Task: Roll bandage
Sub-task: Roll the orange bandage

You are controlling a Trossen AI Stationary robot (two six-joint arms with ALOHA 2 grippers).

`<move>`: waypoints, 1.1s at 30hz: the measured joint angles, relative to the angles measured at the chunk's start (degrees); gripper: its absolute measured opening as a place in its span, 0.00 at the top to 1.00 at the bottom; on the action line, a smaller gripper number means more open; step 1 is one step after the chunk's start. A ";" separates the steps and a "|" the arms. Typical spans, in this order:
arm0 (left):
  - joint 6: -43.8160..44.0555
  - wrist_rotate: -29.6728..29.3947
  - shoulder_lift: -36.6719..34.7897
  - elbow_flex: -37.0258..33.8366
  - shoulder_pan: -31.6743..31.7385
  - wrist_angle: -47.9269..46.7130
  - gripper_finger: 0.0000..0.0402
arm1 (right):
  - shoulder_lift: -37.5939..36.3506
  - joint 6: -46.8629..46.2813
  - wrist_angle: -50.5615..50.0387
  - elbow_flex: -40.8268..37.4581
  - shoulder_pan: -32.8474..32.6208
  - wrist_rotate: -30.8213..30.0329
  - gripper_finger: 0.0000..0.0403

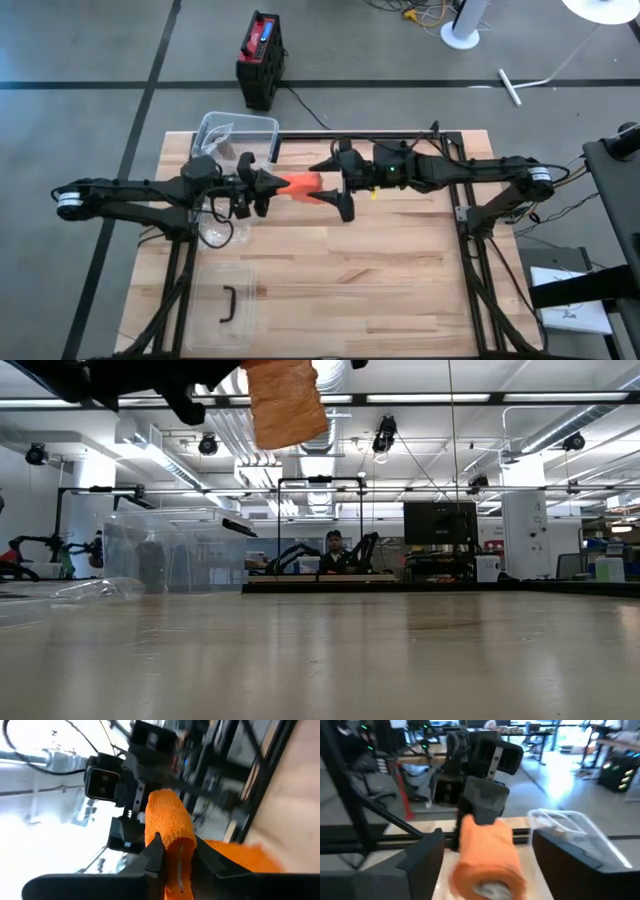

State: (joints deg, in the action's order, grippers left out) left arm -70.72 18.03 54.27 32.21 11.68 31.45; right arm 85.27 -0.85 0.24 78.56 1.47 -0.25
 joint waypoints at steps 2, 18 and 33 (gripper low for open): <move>-3.68 -3.90 0.12 0.00 -1.42 -0.01 0.89 | -0.16 -2.20 -0.19 0.00 0.66 3.09 0.25; -7.47 -6.13 -0.34 0.00 -3.82 0.58 0.89 | 2.31 -1.55 0.04 -0.07 1.57 4.98 0.30; -5.25 -5.94 -0.34 0.00 -3.82 0.48 0.89 | 4.04 -0.73 0.87 -0.04 1.55 4.81 0.64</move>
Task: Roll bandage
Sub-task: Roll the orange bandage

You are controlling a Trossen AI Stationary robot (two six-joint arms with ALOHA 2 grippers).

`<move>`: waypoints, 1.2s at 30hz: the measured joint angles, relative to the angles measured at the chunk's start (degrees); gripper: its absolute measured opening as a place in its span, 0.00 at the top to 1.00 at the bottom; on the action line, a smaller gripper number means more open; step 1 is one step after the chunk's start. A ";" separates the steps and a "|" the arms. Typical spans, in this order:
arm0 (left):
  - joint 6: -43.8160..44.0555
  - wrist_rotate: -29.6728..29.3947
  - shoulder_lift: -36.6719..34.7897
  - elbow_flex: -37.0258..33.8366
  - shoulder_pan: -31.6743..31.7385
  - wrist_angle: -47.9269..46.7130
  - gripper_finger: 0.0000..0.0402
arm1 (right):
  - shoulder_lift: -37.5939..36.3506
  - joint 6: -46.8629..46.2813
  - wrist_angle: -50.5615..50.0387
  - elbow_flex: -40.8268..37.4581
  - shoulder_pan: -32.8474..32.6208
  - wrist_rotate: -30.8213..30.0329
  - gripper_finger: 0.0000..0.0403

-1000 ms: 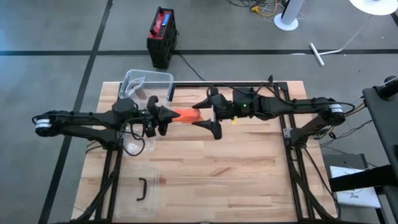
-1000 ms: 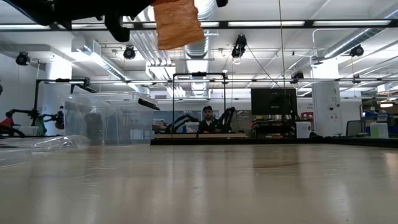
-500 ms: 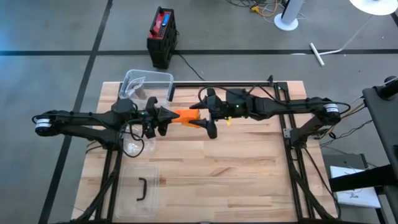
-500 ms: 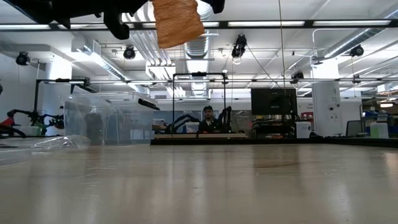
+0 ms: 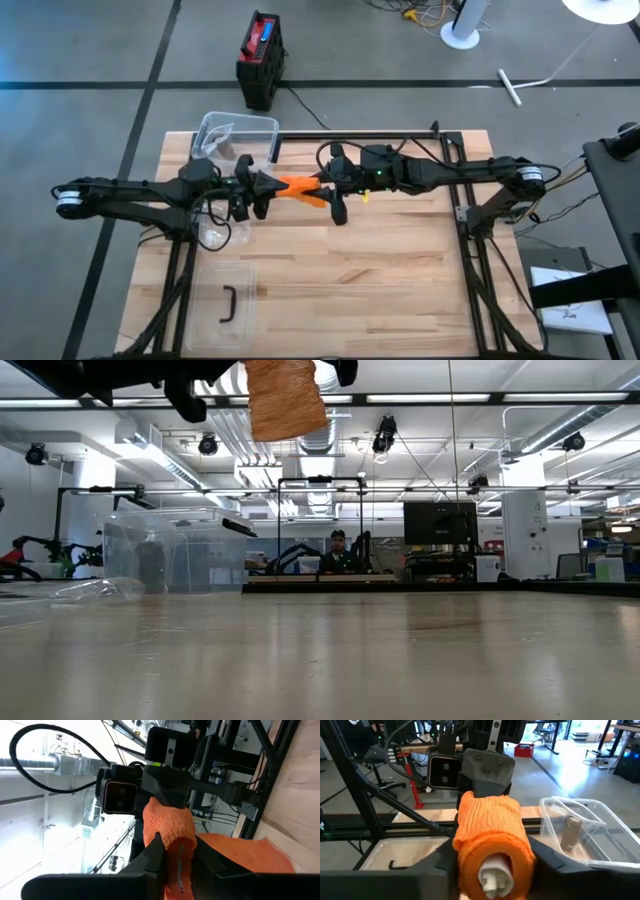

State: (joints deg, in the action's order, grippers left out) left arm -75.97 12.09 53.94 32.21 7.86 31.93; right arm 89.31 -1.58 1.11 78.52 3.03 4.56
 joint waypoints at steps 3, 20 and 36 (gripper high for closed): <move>1.89 0.06 -0.07 0.00 0.00 0.05 0.88 | 0.07 0.18 0.22 0.00 0.00 0.00 0.75; 44.74 -9.80 -9.83 -0.09 0.00 -4.52 0.33 | -0.61 12.99 8.77 -1.75 -4.14 -9.41 0.89; 56.06 -0.39 -3.24 12.06 0.15 -23.91 0.16 | 0.49 31.40 17.65 -7.33 -5.43 -14.60 0.89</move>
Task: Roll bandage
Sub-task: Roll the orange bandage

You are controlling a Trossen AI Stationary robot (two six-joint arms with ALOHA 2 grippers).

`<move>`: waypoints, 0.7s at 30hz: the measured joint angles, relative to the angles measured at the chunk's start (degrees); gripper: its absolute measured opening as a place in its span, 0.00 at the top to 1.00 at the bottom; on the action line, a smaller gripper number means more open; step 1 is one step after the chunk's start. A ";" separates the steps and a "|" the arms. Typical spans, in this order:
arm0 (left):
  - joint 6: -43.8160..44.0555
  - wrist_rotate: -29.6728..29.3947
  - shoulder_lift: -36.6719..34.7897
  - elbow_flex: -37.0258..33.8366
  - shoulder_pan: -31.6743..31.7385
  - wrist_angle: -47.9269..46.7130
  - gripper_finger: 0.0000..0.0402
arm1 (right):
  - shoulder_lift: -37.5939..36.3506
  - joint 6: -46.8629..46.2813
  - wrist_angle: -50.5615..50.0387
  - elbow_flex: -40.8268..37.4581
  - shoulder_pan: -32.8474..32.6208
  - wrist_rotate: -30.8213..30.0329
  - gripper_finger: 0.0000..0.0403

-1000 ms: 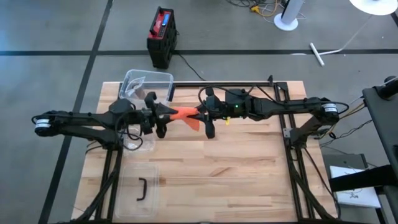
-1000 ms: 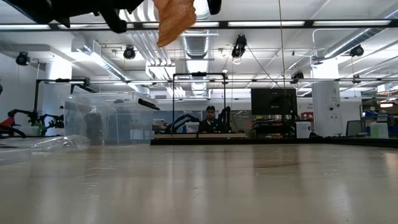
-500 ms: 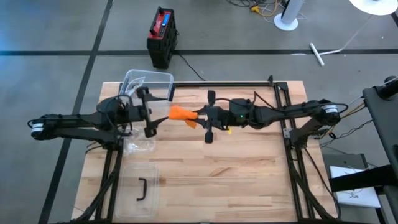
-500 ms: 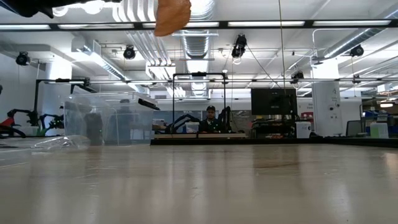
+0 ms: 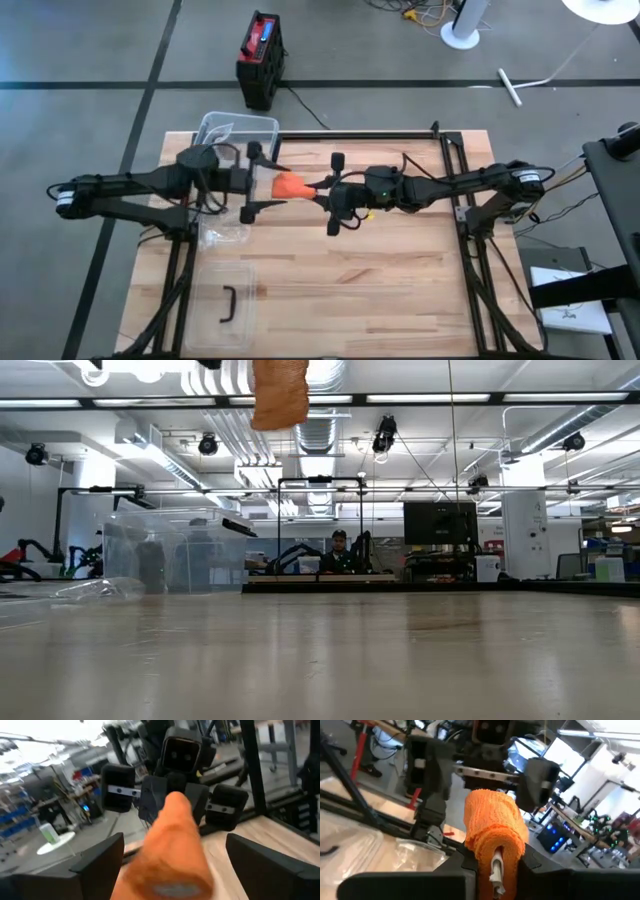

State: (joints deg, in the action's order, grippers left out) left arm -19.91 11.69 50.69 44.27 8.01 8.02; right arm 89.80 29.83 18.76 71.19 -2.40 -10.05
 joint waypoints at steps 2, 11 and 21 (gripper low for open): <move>-1.56 0.11 2.35 2.86 0.05 -2.86 0.16 | 0.08 1.68 -0.03 -0.01 -0.29 1.55 0.89; -4.84 0.16 7.35 7.81 0.07 -7.04 0.28 | -0.11 1.70 -1.06 0.32 -0.74 2.52 0.89; -10.20 0.45 6.28 10.48 -0.09 -15.00 0.90 | -0.11 0.74 -1.74 1.12 -2.18 3.04 0.79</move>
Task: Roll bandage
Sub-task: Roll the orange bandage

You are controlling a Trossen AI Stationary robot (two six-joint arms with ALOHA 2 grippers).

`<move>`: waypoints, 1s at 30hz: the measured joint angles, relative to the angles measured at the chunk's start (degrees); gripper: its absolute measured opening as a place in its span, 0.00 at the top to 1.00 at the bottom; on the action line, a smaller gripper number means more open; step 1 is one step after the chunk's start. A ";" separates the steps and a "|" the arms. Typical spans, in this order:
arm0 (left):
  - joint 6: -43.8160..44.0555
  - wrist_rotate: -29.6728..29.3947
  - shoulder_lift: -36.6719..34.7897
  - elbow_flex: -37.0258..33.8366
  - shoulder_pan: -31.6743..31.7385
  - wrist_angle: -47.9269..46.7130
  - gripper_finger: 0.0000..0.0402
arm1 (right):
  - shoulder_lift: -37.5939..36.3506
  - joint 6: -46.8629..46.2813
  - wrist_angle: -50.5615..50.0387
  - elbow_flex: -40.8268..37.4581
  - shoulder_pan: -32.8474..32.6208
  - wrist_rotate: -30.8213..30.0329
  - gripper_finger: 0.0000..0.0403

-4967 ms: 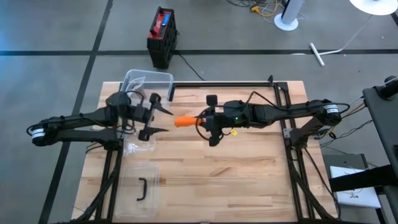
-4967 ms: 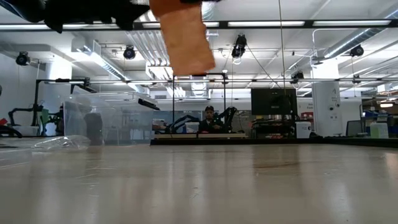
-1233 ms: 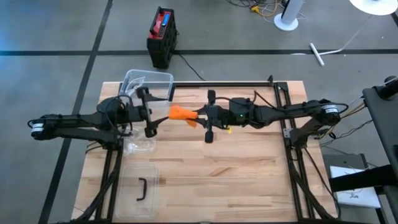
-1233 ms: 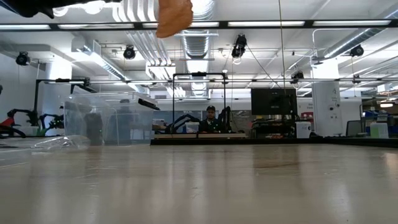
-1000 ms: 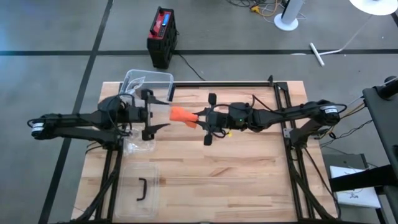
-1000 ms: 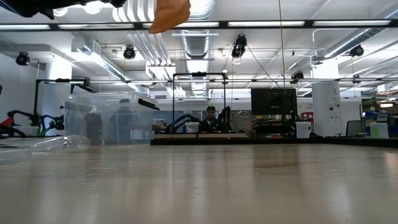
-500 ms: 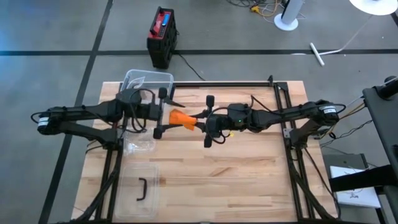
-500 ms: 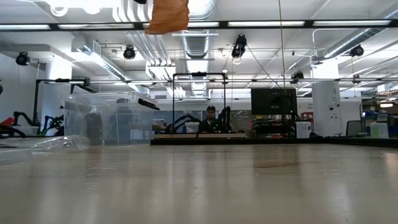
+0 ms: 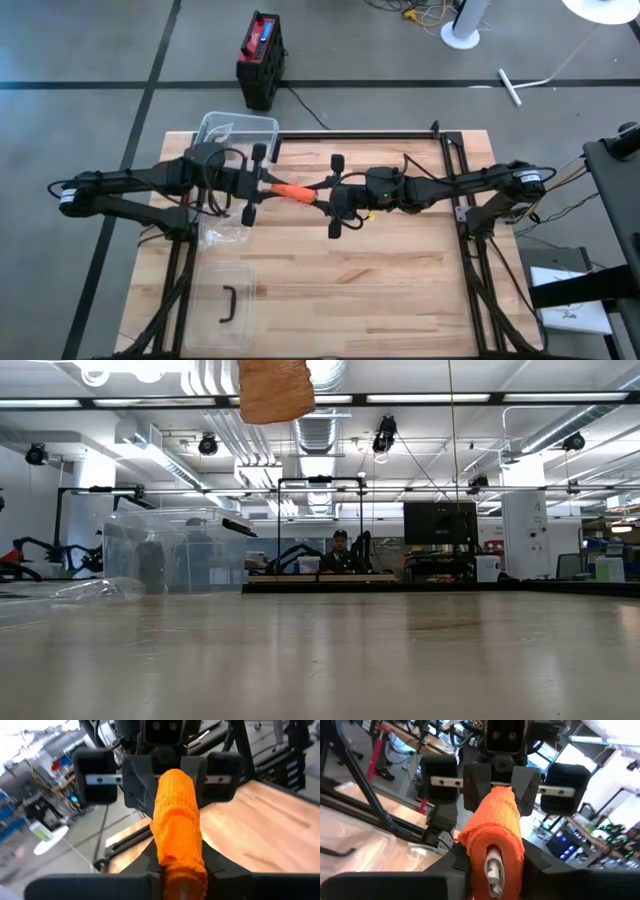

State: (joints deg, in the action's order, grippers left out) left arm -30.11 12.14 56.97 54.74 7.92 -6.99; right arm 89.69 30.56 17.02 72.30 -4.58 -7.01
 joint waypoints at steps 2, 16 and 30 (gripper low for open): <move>-3.30 -0.06 -0.01 0.00 0.00 0.30 0.91 | 0.00 -2.86 0.03 0.17 -0.02 0.14 0.77; -27.73 -10.37 0.20 -0.73 -3.20 5.56 0.90 | -4.31 -35.84 0.70 0.51 4.12 4.68 0.35; -37.52 -16.18 0.21 -2.08 -5.07 12.37 0.86 | -3.06 -42.13 4.46 -1.07 7.95 10.13 0.25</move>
State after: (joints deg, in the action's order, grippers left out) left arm -67.64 -4.04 57.18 52.66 2.85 5.38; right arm 86.63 -11.56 21.47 71.23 3.38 3.12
